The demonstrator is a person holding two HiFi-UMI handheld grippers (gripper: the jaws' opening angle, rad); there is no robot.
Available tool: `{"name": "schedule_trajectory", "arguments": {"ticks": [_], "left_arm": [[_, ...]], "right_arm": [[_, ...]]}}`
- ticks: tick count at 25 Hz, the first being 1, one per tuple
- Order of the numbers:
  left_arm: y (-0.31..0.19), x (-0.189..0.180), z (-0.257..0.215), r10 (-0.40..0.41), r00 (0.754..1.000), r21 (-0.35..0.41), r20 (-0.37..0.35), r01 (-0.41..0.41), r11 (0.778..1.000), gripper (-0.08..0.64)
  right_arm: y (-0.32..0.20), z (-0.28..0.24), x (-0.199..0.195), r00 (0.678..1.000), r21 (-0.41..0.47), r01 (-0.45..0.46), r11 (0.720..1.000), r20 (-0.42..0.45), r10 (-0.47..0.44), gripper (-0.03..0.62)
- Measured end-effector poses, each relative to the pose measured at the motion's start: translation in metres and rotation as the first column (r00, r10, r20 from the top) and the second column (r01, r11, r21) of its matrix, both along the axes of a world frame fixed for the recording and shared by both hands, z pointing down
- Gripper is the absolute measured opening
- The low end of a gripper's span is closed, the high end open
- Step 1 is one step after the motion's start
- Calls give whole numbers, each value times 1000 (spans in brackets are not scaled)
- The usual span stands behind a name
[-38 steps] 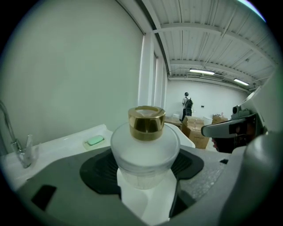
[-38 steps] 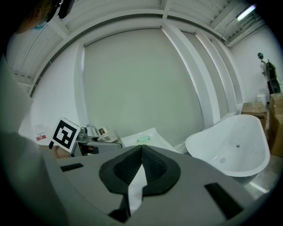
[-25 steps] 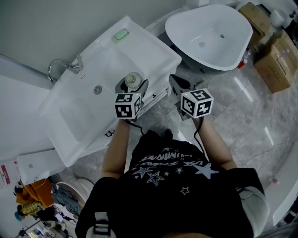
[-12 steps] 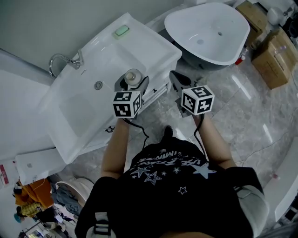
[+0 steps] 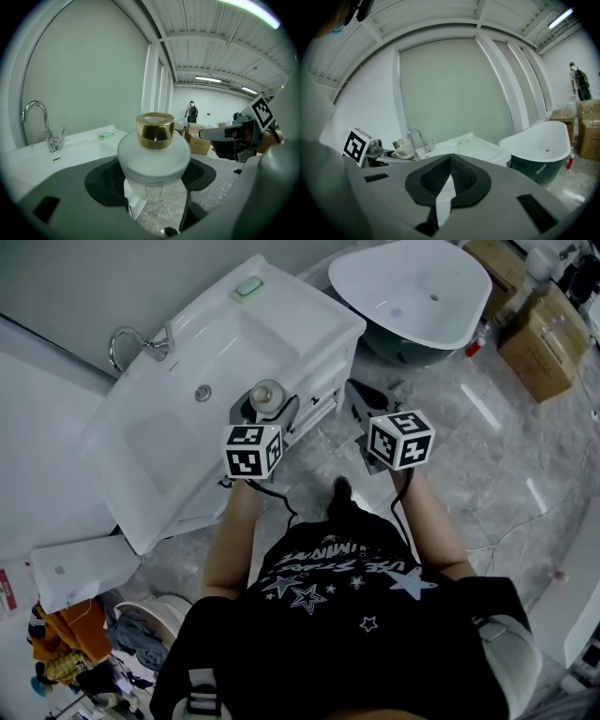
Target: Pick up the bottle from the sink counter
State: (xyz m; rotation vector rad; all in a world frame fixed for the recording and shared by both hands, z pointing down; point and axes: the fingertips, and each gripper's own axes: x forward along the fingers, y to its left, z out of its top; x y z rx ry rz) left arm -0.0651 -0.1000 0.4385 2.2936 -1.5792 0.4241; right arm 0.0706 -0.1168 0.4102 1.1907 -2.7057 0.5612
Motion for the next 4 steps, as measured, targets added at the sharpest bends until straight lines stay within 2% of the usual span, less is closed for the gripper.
{"name": "schedule_trajectory", "arguments": {"ticks": [4], "left_arm": [[25, -8, 0, 16, 1000, 1, 9, -16, 1000, 342]], "right_arm": [[25, -1, -9, 1000, 3, -7, 1000, -1, 7, 6]]}}
